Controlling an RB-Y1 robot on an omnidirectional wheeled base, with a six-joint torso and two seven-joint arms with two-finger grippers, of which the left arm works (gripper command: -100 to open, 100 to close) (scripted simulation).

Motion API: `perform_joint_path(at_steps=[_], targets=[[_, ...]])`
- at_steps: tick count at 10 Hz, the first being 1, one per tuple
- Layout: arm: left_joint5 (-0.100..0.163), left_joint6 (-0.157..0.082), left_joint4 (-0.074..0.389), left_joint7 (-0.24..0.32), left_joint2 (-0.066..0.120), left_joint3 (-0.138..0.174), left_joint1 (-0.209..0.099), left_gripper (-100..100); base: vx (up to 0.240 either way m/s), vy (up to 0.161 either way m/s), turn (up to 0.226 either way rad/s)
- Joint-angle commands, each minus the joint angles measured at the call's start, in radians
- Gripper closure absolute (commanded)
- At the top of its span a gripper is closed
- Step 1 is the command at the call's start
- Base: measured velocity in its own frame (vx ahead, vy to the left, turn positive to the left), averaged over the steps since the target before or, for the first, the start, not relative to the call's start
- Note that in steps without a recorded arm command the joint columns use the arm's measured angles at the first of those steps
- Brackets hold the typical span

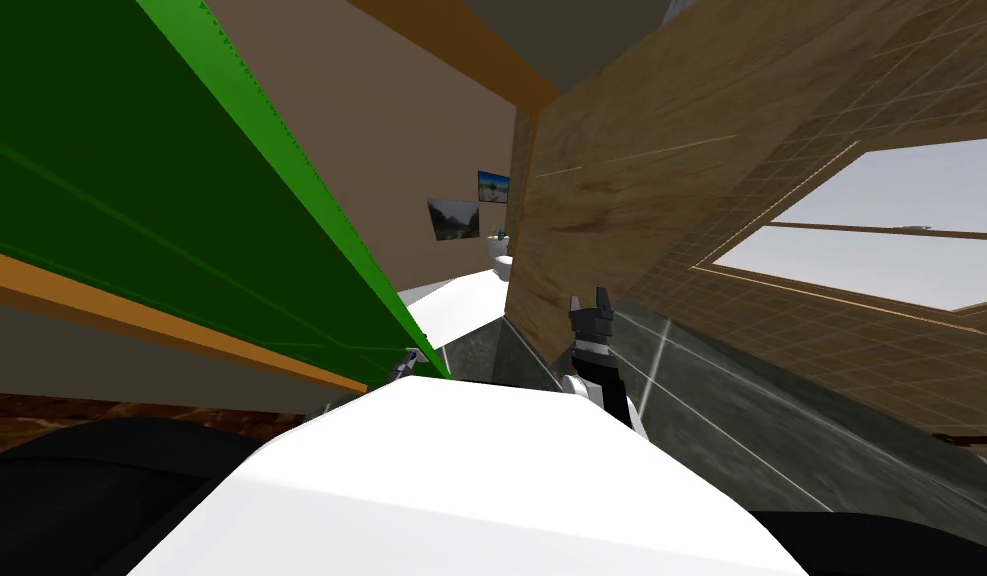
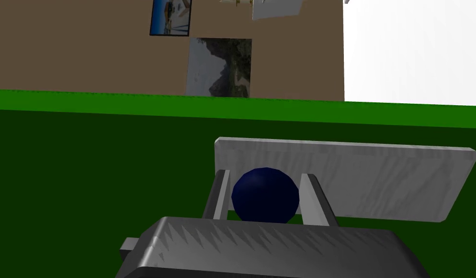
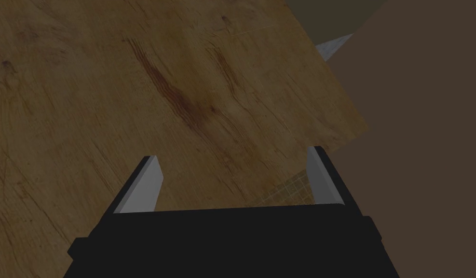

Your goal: Pull the door open

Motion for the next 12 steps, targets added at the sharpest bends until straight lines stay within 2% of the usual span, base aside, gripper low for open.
perform_joint_path(at_steps=[1,9,10,11,12], targets=[[-0.003,-0.018,0.013,0.007,0.009,-0.004,0.000,100,-0.153,0.029,-0.171],[-0.016,-0.100,0.072,0.040,0.048,-0.022,-0.002,100,-0.233,0.047,-0.144],[-0.016,-0.093,0.070,0.038,0.043,-0.024,-0.002,100,-0.095,0.018,-0.026],[-0.017,-0.077,0.089,0.036,0.039,-0.029,-0.034,100,-0.162,0.023,-0.105],[-0.016,-0.069,0.096,0.034,0.038,-0.030,-0.049,100,-0.217,0.054,-0.132]])
